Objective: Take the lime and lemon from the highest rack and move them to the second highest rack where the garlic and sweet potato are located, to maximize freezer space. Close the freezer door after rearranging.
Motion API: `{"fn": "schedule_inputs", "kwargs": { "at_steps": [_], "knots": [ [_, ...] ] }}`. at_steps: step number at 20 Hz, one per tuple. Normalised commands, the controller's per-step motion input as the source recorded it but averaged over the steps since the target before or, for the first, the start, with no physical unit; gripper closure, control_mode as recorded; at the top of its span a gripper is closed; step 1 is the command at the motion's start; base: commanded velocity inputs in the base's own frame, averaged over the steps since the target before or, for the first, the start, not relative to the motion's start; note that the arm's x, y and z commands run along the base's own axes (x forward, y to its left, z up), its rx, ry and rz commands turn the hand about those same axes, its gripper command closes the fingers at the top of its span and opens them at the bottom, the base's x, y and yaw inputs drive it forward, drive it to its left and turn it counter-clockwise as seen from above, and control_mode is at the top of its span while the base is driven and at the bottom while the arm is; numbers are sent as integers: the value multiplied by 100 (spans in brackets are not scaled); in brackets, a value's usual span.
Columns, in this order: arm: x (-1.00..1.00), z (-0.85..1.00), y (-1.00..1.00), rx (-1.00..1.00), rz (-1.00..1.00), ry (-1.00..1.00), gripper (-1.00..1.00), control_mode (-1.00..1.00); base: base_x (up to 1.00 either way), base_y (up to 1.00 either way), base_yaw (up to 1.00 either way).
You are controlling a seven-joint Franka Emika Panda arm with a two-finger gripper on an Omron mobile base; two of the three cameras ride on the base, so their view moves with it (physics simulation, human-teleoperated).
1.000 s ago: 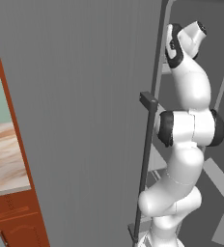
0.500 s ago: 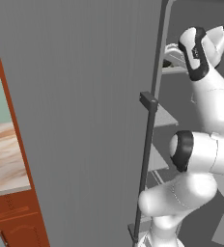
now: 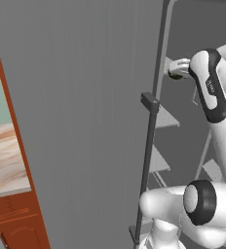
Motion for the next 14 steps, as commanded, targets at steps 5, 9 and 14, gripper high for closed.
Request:
{"fn": "schedule_inputs", "kwargs": {
  "at_steps": [5,9,14],
  "knots": [
    [-100,0,14,-11,-10,1,100,-100,0,0,0],
    [-91,-3,1,-6,-5,5,100,-100,0,0,0],
    [-7,-36,0,0,-1,17,100,-100,0,0,0]
  ]
}}
